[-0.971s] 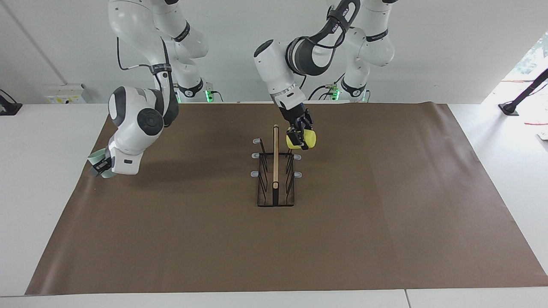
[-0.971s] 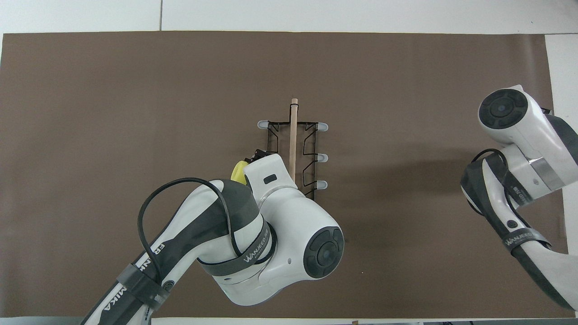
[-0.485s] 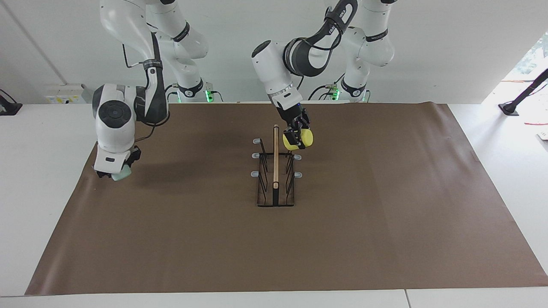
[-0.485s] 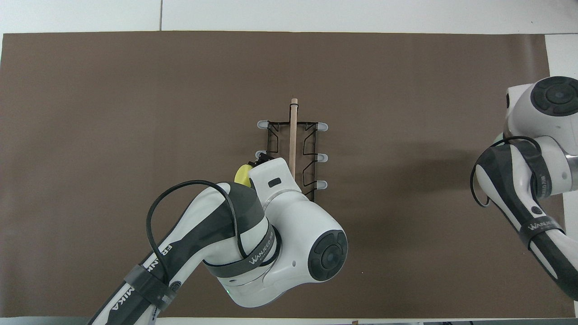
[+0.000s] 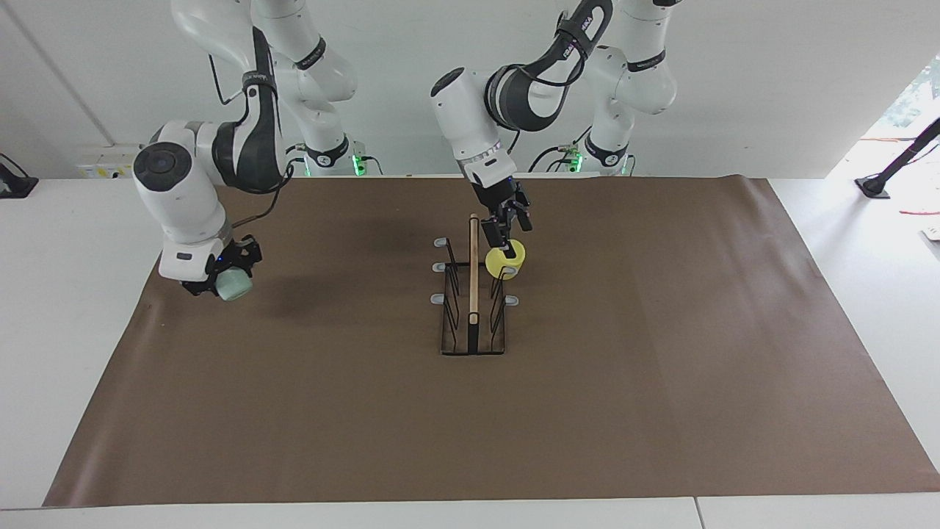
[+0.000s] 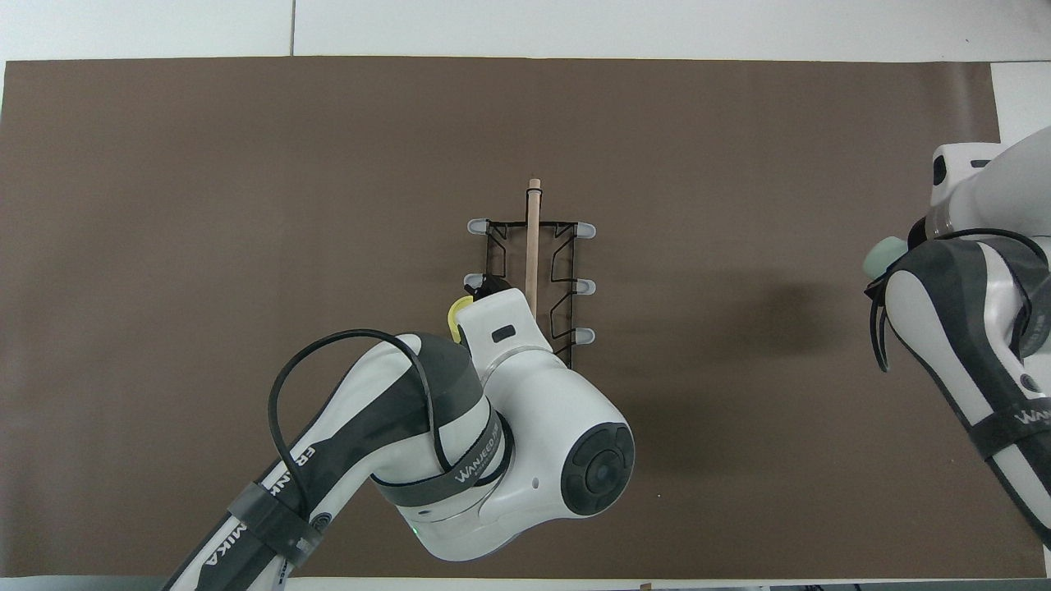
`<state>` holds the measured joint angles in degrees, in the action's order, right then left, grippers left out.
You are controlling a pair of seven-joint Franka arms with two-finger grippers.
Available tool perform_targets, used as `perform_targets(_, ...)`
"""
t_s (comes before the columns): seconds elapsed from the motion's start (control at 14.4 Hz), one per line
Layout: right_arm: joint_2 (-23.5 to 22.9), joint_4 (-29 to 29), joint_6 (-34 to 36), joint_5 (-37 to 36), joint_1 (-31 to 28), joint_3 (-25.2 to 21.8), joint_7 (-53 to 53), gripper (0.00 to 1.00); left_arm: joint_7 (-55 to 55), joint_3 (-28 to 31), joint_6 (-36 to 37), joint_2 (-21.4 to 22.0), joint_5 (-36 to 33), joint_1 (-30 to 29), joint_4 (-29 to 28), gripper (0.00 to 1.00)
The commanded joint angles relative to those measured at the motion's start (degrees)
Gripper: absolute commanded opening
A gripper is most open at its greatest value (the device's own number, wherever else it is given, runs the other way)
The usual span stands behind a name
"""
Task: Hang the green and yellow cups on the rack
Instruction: 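Withdraw the left gripper while the right gripper lifts the green cup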
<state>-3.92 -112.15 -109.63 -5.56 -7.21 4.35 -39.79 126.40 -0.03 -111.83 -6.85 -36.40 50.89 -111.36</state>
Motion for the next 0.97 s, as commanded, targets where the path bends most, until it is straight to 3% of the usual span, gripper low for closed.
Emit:
perform_targets(0.0,3.6,1.1,5.8,10.6,-0.4,0.3,-3.4,0.0,-7.4,0.6,-0.3,2.3,1.1,-1.6,-0.2,1.0)
perform_targets(0.14,5.1,1.1,7.9,23.6,-0.4,0.1,-4.2,0.0,-17.8,0.6,-0.6,3.9,5.0,-5.3,-0.1,1.0)
perform_targets(0.49,6.8,0.6,11.5,43.4,-0.7,0.0,-9.5,0.0,-52.1,0.6,-2.8,6.2,17.0,-19.3,-0.4,1.0)
perform_targets(0.76,8.3,-2.4,9.0,62.3,-0.3,0.1,-15.5,0.0,-78.3,0.6,-2.4,7.1,28.6,-29.5,-0.7,1.0)
perform_targets(0.9,9.3,-4.4,7.9,67.6,0.3,0.2,-20.0,0.0,-89.1,0.6,-2.2,7.3,32.5,-34.1,-0.6,1.0)
